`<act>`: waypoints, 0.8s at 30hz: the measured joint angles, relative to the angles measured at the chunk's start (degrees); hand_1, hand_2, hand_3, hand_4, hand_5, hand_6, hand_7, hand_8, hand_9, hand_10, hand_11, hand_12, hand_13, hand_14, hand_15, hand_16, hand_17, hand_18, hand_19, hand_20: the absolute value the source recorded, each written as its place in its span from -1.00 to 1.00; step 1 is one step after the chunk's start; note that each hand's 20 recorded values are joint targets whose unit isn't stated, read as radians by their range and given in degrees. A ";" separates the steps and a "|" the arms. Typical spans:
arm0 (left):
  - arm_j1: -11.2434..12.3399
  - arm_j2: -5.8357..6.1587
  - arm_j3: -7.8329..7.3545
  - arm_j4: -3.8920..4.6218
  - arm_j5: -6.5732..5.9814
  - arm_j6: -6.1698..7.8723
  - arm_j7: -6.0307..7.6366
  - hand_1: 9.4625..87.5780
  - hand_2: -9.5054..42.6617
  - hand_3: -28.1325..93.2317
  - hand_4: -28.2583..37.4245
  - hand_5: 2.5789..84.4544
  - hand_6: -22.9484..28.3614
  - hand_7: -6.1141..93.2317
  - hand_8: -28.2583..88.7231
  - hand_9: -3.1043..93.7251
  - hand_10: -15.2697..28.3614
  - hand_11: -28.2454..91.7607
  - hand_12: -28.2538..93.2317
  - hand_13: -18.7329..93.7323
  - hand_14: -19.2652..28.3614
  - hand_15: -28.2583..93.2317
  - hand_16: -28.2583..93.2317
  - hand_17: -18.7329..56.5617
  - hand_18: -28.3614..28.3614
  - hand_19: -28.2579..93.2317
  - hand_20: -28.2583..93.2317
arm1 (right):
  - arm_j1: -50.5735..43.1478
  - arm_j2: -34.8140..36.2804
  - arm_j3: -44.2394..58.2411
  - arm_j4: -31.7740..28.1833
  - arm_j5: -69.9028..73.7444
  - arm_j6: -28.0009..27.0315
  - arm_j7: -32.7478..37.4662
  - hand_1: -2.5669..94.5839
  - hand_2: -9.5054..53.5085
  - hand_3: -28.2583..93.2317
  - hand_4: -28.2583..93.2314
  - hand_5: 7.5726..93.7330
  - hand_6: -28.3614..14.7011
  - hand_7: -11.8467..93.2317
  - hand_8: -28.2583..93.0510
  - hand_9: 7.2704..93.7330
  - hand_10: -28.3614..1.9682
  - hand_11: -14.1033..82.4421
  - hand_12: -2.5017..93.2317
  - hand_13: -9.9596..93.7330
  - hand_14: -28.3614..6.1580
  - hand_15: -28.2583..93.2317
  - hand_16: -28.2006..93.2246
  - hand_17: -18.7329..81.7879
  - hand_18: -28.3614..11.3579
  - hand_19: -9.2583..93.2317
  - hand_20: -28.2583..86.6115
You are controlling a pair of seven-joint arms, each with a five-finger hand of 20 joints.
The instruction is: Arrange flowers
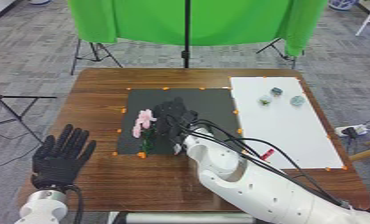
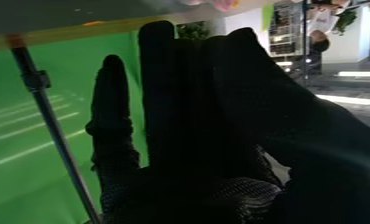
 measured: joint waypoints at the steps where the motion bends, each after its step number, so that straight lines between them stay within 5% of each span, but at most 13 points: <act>1: 0.02 0.00 -0.02 0.00 -0.03 0.00 -0.01 -0.53 0.18 0.71 -1.00 0.09 0.23 -0.62 -0.65 -0.11 0.38 -0.19 -0.32 -0.12 0.40 0.05 -0.61 -0.62 0.50 -0.02 -0.26 | -0.16 0.05 0.19 -0.17 0.14 -0.16 0.24 0.16 -1.00 0.83 -1.00 0.27 0.27 -0.49 -0.75 0.25 0.06 -0.45 -0.66 0.28 0.07 0.03 -0.15 -0.21 -0.62 0.56 -0.01; 6: 0.02 0.00 -0.03 0.00 -0.15 0.02 -0.04 -0.53 0.18 0.71 -1.00 0.09 0.23 -0.62 -0.65 -0.11 0.38 -0.19 -0.32 -0.12 0.40 0.05 -0.61 -0.62 0.50 -0.02 -0.26 | -1.73 0.45 2.49 -1.77 0.96 -1.42 1.40 0.08 -1.00 0.84 -1.00 0.17 0.23 -0.50 -0.75 0.14 -0.05 -0.46 -0.66 0.20 -0.03 0.06 -0.24 -0.24 -0.62 0.55 -0.04; 15: -0.02 -0.16 -0.09 0.00 -0.12 -0.06 0.35 -0.53 0.17 0.71 -1.00 0.09 0.23 -0.63 -0.65 -0.11 0.38 -0.19 -0.32 -0.12 0.40 0.04 -0.61 -0.62 0.50 -0.02 -0.26 | -8.22 4.48 16.33 -9.04 2.75 -4.32 5.57 0.04 -1.00 0.82 -1.00 0.05 0.17 -0.53 -0.73 -0.05 -0.12 -0.51 -0.68 0.00 -0.18 -0.19 -0.28 -0.25 -0.58 0.50 -0.10; 24: 1.22 -0.62 -0.80 -0.58 0.01 -0.09 0.92 -0.53 0.17 0.71 -1.00 0.09 0.23 -0.62 -0.65 -0.11 0.38 -0.19 -0.32 -0.12 0.40 0.04 -0.61 -0.62 0.50 -0.02 -0.26 | -7.33 12.41 24.66 -0.24 3.34 -5.80 15.25 0.18 -1.00 0.81 -1.00 0.07 0.21 -0.51 -0.74 -0.04 -0.03 -0.51 -0.69 0.03 -0.15 -0.21 -0.26 -0.25 -0.58 0.50 -0.12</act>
